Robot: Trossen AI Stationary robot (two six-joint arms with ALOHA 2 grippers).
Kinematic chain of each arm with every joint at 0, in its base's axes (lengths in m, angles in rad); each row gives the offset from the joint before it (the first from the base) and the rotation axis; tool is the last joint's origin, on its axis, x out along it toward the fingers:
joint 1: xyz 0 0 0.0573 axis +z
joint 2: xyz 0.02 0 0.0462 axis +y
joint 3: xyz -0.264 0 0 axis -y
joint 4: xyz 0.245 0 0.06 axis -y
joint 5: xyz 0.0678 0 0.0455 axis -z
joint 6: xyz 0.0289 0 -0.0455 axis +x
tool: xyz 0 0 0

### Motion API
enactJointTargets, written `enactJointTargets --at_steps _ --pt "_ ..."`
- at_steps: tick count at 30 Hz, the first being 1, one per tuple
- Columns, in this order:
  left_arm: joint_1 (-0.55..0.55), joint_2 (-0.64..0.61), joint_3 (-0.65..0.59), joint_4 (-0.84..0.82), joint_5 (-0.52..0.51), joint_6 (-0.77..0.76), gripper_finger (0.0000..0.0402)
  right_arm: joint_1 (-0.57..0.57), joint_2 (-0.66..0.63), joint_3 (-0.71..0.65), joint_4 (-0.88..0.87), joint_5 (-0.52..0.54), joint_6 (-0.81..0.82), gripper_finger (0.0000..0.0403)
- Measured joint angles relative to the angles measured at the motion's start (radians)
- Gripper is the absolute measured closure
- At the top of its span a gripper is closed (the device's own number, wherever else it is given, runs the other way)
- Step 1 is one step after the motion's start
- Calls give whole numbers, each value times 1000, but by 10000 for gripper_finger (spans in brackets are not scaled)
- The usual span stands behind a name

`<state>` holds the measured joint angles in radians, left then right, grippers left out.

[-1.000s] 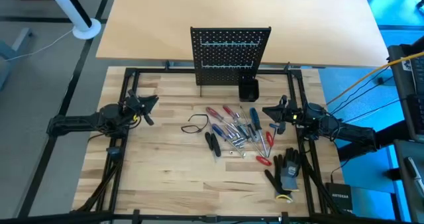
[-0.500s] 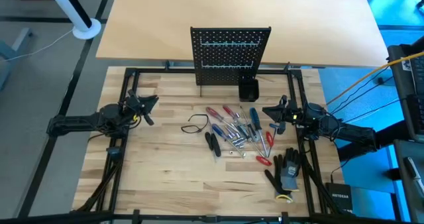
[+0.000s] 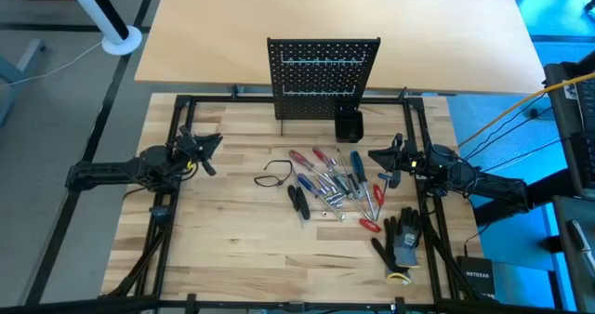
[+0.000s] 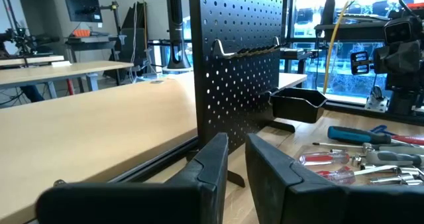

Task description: Hang tools onto peg board

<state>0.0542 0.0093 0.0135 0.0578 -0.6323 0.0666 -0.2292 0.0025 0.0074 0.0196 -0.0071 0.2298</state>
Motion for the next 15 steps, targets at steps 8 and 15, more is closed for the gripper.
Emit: enactJointTargets --at_steps 8,15 --pt "0 0 0 0 0 0 357 0 0 0 0 0 0 370" --pt "0 0 0 3 0 -44 357 0 0 0 3 -15 50 370"
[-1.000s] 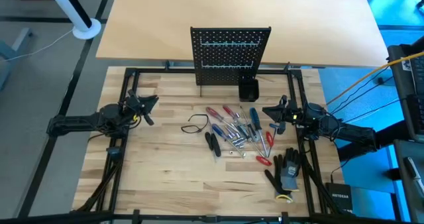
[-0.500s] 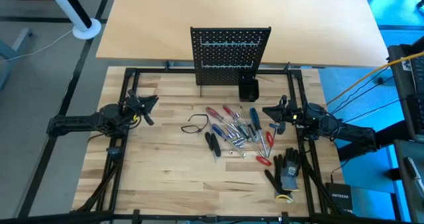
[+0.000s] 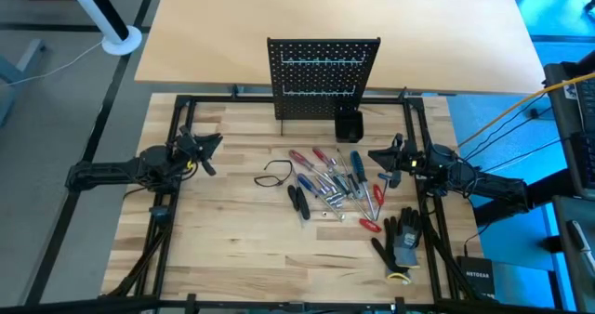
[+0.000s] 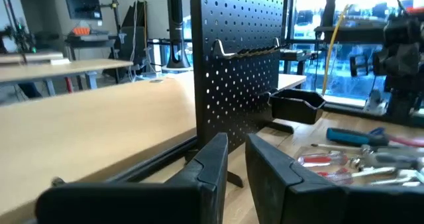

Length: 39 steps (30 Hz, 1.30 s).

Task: Hang tools onto peg board
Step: Hang the blue screwdriver on the peg board

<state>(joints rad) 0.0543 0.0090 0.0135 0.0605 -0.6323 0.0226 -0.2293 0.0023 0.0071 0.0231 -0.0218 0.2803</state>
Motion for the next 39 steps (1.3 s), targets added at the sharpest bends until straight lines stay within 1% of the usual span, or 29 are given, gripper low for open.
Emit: enactJointTargets --at_steps 3,5,8,11,15,19,21,23,28,31,33,36,39 --pt "0 0 0 0 0 -123 357 0 0 0 8 -51 130 370" --pt "0 0 0 0 0 -187 357 0 0 0 8 -52 142 370" --pt "0 0 0 0 0 -222 357 0 0 0 9 -55 168 370" --pt "0 0 0 0 0 -217 357 0 0 0 22 -47 183 370" --pt "0 0 0 0 0 -195 357 0 0 0 68 52 188 370" --pt "0 0 0 1 0 -88 357 1 0 0 122 62 187 370" --pt "0 0 0 2 0 -72 357 1 3 1 159 64 187 370" --pt "0 0 0 2 0 -88 357 1 22 5 184 71 180 370" --pt "0 0 0 2 0 -124 357 1 125 52 180 69 156 384" --pt "0 0 -3 8 0 -101 357 1 214 91 176 56 142 397" --pt "0 0 -3 9 0 -133 357 1 286 123 173 56 141 397" --pt "0 0 -3 10 5 -145 357 1 386 192 161 41 131 391" --pt "0 0 -3 17 40 -107 357 1 481 300 61 29 83 394"
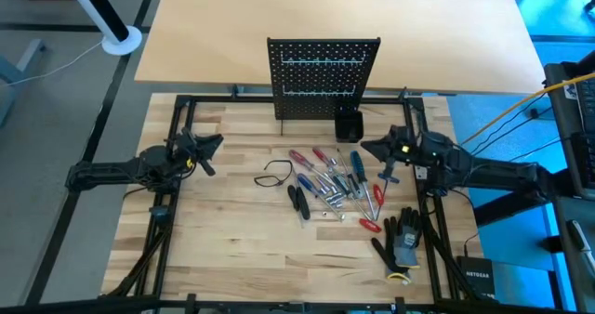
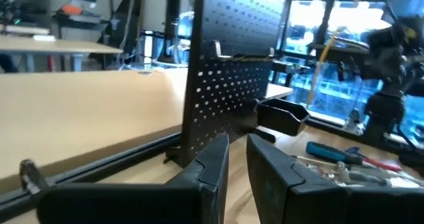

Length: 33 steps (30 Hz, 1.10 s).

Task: Hang tools onto peg board
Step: Hang the blue screwdriver on the peg board

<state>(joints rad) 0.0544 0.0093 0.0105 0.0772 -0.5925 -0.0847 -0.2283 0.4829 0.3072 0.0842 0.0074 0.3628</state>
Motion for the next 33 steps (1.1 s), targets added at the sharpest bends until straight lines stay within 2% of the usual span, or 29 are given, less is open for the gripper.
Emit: enactJointTargets --at_steps 6,9,14,19,23,28,33 --pt "0 0 0 137 47 76 357 0 186 227 -321 0 -34 395" --pt "0 0 0 164 58 93 357 0 261 283 -439 0 -8 388" --pt "0 0 0 174 59 114 357 0 375 290 -484 -26 79 387" --pt "0 0 0 164 60 115 357 -2 491 291 -478 8 132 372" --pt "0 0 0 163 60 112 357 -2 554 291 -504 -55 182 326" --pt "0 0 0 163 69 108 357 -1 571 291 -616 -151 242 240" --pt "0 0 -1 163 69 109 357 -1 577 291 -743 -135 318 173"
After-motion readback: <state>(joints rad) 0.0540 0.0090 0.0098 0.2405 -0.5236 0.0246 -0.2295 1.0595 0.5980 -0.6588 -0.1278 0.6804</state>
